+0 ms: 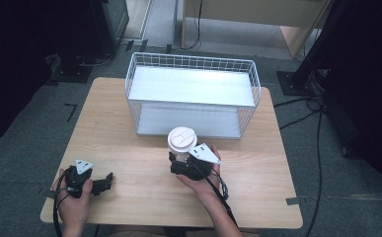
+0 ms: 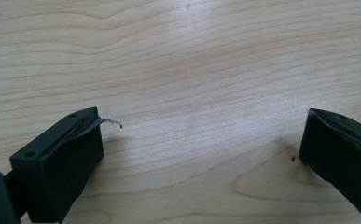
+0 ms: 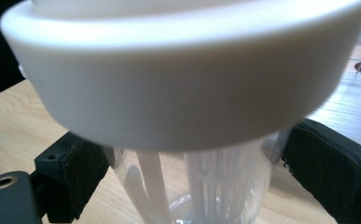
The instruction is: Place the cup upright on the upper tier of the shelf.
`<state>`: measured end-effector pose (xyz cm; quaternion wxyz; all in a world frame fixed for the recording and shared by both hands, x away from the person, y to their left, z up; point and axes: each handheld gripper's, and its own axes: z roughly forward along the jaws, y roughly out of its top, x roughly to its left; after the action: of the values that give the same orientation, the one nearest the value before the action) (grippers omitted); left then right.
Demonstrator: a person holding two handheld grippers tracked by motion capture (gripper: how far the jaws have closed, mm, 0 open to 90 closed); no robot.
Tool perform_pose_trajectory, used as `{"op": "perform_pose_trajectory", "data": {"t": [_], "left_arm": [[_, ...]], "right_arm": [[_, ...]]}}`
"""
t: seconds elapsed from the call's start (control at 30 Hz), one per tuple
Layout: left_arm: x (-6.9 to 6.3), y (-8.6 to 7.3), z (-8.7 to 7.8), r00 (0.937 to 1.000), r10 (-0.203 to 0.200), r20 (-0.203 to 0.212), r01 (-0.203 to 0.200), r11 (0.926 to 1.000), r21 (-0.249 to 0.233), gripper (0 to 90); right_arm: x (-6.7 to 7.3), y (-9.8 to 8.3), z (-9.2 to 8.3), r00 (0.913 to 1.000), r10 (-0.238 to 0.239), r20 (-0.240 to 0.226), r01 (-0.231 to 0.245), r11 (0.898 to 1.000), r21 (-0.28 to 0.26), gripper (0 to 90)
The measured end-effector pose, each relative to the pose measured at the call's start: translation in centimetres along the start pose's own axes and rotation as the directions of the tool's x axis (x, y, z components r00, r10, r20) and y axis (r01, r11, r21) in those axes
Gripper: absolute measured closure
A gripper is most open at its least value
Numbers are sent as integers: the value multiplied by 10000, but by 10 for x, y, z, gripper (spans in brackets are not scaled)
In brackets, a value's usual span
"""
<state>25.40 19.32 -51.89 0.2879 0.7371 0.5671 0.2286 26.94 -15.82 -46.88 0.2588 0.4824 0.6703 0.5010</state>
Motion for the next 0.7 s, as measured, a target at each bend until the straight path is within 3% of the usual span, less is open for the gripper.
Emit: {"op": "perform_pose_trajectory", "data": {"t": [0.23,0.33,0.7], "left_arm": [[0,0,0,10000,-2,0,2,10000,-2,0],[0,0,0,10000,-17,2,17,10000,-14,0],[0,1,1,10000,5,52,-5,10000,-9,0]], "right_arm": [[3,3,6,9999,96,86,-93,9994,-330,86],[4,7,6,9999,-132,57,135,9986,-519,146],[2,14,4,9995,-54,301,82,9956,-936,136]]}}
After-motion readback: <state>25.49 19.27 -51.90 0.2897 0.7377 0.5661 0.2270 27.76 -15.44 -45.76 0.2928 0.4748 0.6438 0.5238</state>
